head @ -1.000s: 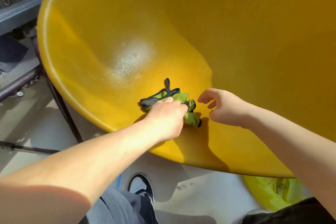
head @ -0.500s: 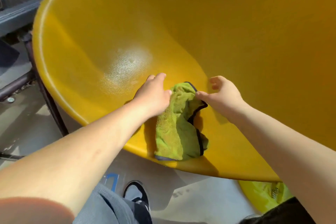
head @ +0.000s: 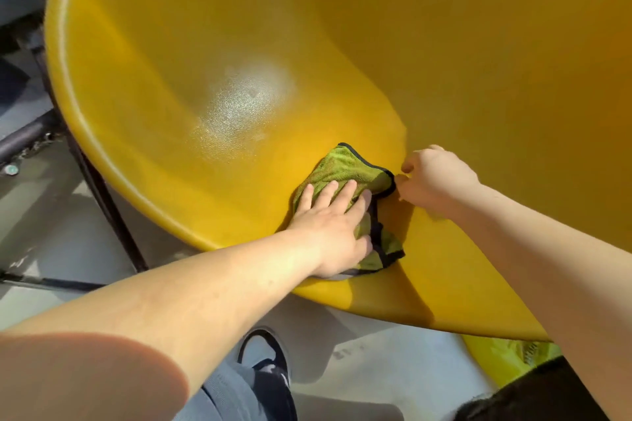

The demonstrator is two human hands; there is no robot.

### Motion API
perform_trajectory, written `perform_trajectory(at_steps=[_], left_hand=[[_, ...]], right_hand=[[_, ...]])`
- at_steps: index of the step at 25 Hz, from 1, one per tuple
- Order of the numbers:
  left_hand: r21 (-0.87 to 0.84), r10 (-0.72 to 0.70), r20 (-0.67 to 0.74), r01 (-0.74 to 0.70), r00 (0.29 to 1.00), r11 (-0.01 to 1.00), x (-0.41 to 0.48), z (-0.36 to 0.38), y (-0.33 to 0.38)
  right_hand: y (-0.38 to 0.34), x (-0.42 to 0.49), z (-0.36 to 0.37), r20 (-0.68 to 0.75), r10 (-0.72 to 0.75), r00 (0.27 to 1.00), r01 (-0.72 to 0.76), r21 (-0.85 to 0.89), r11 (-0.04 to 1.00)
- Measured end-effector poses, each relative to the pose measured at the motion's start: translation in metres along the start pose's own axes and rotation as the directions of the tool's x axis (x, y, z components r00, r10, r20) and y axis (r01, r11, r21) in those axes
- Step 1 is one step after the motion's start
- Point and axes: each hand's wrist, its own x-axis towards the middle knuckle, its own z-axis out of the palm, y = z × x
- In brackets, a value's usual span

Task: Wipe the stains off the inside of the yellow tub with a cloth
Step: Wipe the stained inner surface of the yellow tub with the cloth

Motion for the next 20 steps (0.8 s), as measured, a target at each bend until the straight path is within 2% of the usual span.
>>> perform_trajectory(at_steps=[2, 4, 6, 8, 11, 13, 15, 18, 20], left_hand=[[0.089, -0.075, -0.048, 0.079, 0.996, 0.993, 0.001, -0.010, -0.033], [0.201, -0.167, -0.104, 0.185, 0.980, 0.962, -0.007, -0.028, -0.087], [0.343, -0.227, -0.218, 0.292, 0.949, 0.893, -0.022, -0.050, -0.139], [0.476, -0.203, -0.372, 0.374, 0.906, 0.796, -0.037, -0.071, -0.173], [0.543, -0.185, -0.514, 0.484, 0.838, 0.686, -0.047, -0.109, -0.193], [0.527, -0.188, -0.584, 0.545, 0.790, 0.652, -0.050, -0.126, -0.203], [0.457, -0.285, -0.568, 0.584, 0.772, 0.671, -0.050, -0.120, -0.205], [0.187, -0.481, -0.452, 0.607, 0.751, 0.773, -0.037, -0.083, -0.172], [-0.031, -0.531, -0.358, 0.558, 0.768, 0.829, -0.017, -0.056, -0.132]], right_hand=[[-0.017, 0.001, 0.006, 0.022, -0.056, 0.998, 0.056, 0.017, 0.998], [-0.032, -0.003, 0.016, 0.088, -0.103, 0.991, 0.107, -0.049, 0.993], [-0.040, -0.007, 0.022, 0.107, -0.078, 0.991, 0.089, -0.101, 0.991], [-0.047, -0.009, 0.024, 0.102, -0.050, 0.993, 0.065, -0.150, 0.987], [-0.057, -0.008, 0.026, 0.082, -0.119, 0.990, 0.130, -0.151, 0.980], [-0.064, -0.006, 0.025, 0.078, -0.178, 0.981, 0.186, -0.103, 0.977], [-0.067, -0.005, 0.024, 0.111, -0.193, 0.975, 0.202, -0.078, 0.976], [-0.058, -0.007, 0.020, 0.134, -0.225, 0.965, 0.232, -0.038, 0.972], [-0.044, -0.010, 0.013, 0.102, -0.243, 0.965, 0.242, 0.023, 0.970]])
